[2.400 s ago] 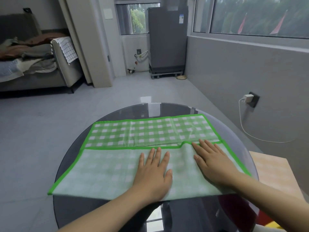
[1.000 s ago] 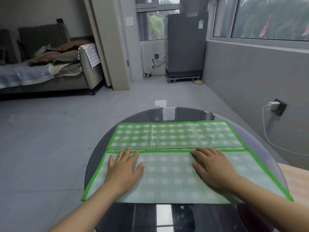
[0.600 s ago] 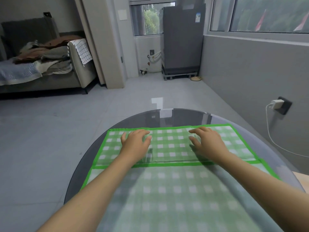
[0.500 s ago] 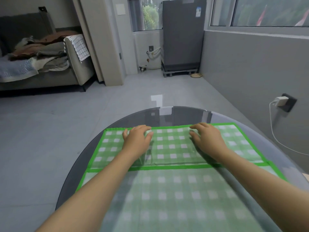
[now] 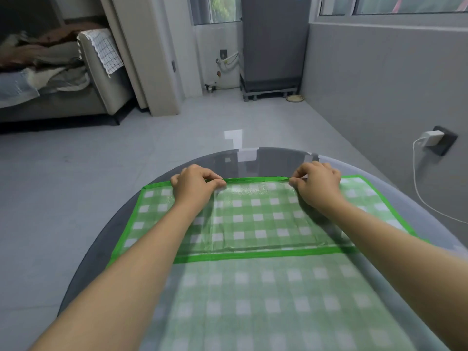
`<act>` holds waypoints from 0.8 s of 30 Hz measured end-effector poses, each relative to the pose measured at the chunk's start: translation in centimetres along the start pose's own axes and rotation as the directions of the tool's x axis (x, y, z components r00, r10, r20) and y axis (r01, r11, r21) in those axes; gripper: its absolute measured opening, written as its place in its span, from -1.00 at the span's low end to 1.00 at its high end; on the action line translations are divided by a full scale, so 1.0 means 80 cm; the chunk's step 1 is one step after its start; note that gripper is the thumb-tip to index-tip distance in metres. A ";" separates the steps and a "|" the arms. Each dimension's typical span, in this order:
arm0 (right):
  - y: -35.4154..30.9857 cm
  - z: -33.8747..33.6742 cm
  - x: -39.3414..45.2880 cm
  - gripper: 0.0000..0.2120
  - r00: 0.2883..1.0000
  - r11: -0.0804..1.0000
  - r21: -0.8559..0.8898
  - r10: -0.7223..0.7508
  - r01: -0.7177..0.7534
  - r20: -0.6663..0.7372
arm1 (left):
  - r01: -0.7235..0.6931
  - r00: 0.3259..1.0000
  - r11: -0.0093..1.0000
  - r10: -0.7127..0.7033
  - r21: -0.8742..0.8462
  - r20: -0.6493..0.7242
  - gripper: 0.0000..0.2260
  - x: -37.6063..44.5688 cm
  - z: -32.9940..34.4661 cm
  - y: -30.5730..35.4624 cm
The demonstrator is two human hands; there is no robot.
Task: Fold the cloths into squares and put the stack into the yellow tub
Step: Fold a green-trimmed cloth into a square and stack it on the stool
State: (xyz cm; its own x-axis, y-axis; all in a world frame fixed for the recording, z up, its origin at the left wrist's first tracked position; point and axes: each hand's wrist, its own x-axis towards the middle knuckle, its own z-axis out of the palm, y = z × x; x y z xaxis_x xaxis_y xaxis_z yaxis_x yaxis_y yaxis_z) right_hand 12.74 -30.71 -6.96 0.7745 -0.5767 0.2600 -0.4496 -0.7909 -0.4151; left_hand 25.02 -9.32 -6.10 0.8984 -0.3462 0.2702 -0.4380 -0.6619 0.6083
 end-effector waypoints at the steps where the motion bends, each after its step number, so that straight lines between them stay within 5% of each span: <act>1: -0.002 -0.007 -0.004 -0.91 1.000 0.999 0.051 -0.012 0.013 -0.022 | -0.016 1.000 1.000 0.016 -0.021 -0.003 -0.95 -0.003 -0.009 0.005; 12: -0.035 -0.157 -0.094 -0.91 0.950 0.937 0.177 -0.279 0.301 -0.139 | -0.152 0.985 0.984 0.158 -0.094 0.062 -0.80 -0.084 -0.158 0.070; 24: -0.027 -0.209 -0.240 -0.88 0.910 0.945 0.150 -0.322 0.291 0.262 | -0.167 0.974 0.983 0.176 -0.072 0.146 -0.77 -0.248 -0.184 0.050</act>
State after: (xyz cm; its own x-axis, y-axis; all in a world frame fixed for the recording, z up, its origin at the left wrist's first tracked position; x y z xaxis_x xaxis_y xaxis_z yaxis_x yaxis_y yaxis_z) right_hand -8.60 -21.36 3.51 0.9659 -0.2165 0.1418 -0.1326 -0.8847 -0.4469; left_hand 5.87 4.67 1.97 0.7929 -0.5504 0.2614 -0.5785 -0.5452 0.6067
